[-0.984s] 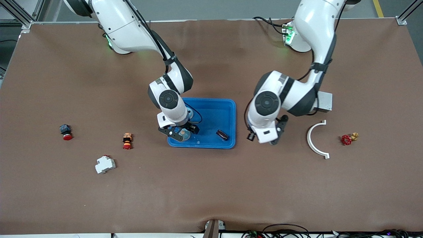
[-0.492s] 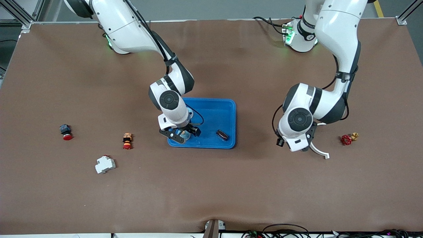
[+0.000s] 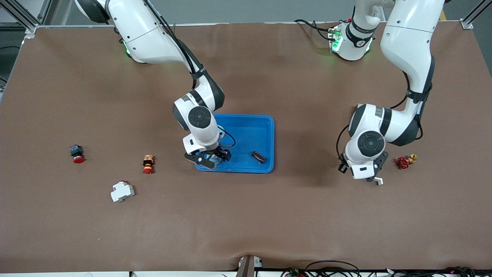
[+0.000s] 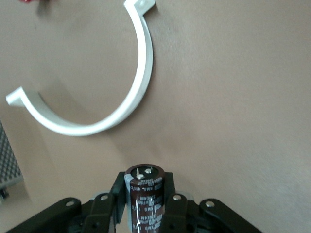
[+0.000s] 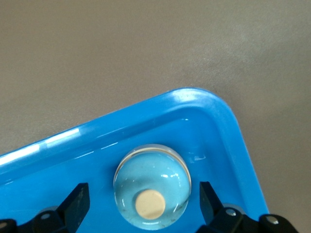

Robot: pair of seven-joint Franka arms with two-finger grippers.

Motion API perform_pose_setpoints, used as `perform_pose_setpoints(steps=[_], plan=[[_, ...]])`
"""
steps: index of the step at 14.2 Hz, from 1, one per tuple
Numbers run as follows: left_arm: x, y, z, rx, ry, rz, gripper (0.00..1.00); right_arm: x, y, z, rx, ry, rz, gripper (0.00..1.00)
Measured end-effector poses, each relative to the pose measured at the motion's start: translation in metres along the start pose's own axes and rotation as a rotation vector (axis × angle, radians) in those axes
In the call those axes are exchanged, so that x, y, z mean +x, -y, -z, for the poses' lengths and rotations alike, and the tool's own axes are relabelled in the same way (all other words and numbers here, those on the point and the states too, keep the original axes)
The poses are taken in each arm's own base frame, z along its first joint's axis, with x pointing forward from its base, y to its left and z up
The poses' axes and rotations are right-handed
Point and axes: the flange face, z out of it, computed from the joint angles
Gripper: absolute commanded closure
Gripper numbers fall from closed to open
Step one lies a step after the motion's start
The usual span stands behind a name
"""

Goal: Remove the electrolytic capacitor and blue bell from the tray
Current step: 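Carry the capacitor toward the white clip while the right gripper grasps the bell, then place the capacitor beside the clip while the right gripper carries the bell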

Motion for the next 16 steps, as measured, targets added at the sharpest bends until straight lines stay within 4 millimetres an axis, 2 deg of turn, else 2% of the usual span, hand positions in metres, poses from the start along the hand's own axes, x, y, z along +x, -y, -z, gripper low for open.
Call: perform_pose_setpoints(steps=[1, 2, 3, 4, 5, 8, 11, 12, 14, 16], plan=[[0.005, 0.002, -0.002, -0.005, 0.0, -0.022, 1.0, 0.0, 0.0, 0.0, 0.0, -0.002, 0.003, 0.2], [0.007, 0.001, -0.004, -0.015, -0.003, -0.042, 1.0, 0.001, 0.001, 0.001, 0.0, -0.006, 0.006, 0.4], [0.007, 0.0, -0.006, -0.026, -0.007, -0.069, 1.0, 0.002, 0.002, 0.002, 0.002, -0.01, 0.009, 0.56], [0.006, -0.002, -0.01, -0.033, -0.009, -0.097, 1.0, 0.003, 0.002, 0.003, 0.003, -0.013, 0.011, 0.93], [0.005, -0.004, -0.014, -0.038, -0.01, -0.119, 1.0, 0.003, 0.003, 0.004, 0.003, -0.013, 0.012, 1.0], [0.004, -0.008, -0.031, -0.046, -0.011, -0.152, 1.0, 0.003, 0.003, 0.004, 0.001, -0.012, 0.012, 1.0], [0.004, -0.008, -0.041, -0.041, -0.008, -0.158, 0.0, 0.0, 0.006, 0.009, -0.038, 0.018, 0.006, 1.0], [0.006, -0.008, -0.041, -0.041, -0.008, -0.156, 0.0, 0.001, 0.011, 0.018, -0.07, 0.039, 0.003, 1.0], [0.005, -0.009, -0.039, -0.041, -0.008, -0.158, 0.0, 0.009, 0.021, 0.052, -0.134, 0.074, 0.007, 1.0], [-0.005, -0.015, -0.02, -0.026, -0.003, -0.175, 0.0, 0.022, 0.025, 0.091, -0.145, 0.081, 0.057, 1.0]])
